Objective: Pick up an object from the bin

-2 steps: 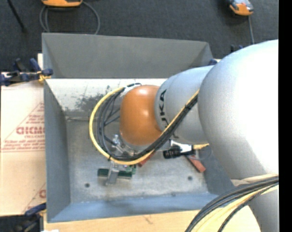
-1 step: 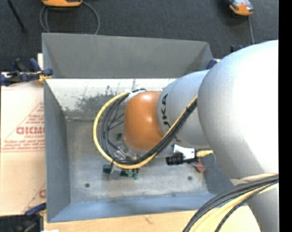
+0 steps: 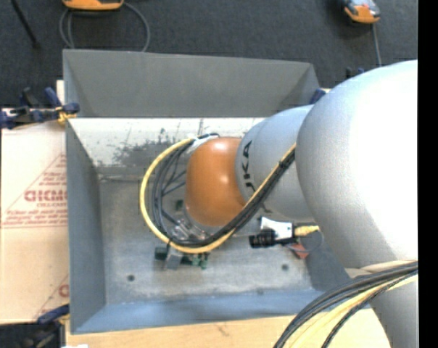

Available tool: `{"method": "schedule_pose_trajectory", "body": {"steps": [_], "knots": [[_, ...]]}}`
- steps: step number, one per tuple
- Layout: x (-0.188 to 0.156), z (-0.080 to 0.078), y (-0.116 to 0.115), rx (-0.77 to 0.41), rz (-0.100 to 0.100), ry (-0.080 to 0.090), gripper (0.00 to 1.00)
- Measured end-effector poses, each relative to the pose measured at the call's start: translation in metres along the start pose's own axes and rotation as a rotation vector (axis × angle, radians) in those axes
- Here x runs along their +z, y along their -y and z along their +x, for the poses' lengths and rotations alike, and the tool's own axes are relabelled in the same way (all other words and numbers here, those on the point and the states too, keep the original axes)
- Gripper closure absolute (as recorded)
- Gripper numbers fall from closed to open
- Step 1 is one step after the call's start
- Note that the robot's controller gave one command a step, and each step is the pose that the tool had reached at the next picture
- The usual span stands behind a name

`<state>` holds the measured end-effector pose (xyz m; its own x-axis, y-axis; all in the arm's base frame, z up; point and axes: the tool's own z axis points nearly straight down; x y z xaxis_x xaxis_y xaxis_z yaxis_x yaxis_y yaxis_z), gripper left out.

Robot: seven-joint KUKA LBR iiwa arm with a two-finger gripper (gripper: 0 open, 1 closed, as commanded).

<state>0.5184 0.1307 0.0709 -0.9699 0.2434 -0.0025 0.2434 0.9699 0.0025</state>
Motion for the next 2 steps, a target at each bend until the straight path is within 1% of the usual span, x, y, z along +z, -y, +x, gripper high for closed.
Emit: {"method": "schedule_pose_trajectory", "body": {"steps": [1,2], "knots": [[-0.005,0.002,0.001,0.001,0.003,-0.006,1.0],[-0.026,0.003,0.002,0.001,0.006,-0.012,1.0]]}}
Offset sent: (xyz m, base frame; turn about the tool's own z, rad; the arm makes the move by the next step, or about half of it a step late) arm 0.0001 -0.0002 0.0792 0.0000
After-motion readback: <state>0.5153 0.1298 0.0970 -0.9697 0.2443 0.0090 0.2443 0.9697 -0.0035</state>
